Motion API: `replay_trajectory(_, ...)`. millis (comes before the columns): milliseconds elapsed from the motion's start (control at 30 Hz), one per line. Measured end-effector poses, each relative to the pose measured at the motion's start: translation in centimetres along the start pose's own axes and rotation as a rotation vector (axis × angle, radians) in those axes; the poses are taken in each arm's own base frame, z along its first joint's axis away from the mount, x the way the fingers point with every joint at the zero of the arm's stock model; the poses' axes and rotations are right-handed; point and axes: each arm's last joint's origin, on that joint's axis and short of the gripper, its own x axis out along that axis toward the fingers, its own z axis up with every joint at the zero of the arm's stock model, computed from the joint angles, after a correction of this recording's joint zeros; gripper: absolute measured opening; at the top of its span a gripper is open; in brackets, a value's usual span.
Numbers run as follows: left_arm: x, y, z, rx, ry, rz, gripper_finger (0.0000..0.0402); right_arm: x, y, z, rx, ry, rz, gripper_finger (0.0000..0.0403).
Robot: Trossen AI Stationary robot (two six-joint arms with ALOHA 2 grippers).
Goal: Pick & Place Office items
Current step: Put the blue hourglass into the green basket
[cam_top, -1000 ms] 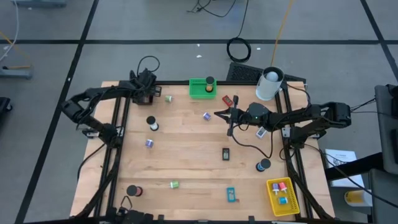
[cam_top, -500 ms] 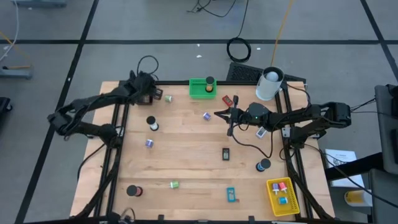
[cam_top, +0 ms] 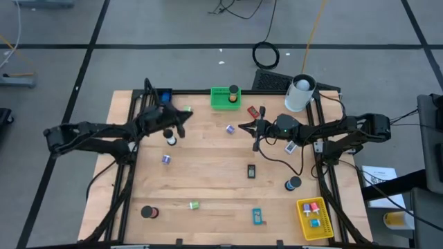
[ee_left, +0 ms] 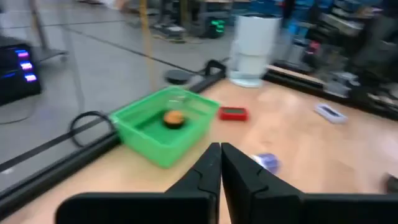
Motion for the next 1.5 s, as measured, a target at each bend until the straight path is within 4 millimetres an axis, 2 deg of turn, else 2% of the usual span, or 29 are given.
replay_trajectory(133,-0.2,-1.3,-0.7,0.082,0.018,-0.064,0.0028,0.0,0.0,0.0,0.0,0.001,0.0,0.0004)
replay_trajectory(333,-1.2,-2.8,-1.7,0.157,-0.089,-0.124,0.0005,0.0,0.0,-0.1,0.017,0.007,0.001,0.0004)
replay_trajectory(633,-2.4,-3.2,-3.8,0.187,-0.055,-0.17,0.0025,0.0,0.0,-0.1,0.031,0.018,-0.035,0.0004)
replay_trajectory(1000,-2.5,-3.4,-3.9,0.215,-0.054,-0.178,0.0026,-0.2,0.0,-1.7,0.138,0.189,-0.136,0.0004)
replay_trajectory(1500,-2.5,-3.4,-3.9,0.232,-0.058,-0.177,0.0026,-0.2,0.0,-2.0,0.159,0.222,-0.132,0.0004)
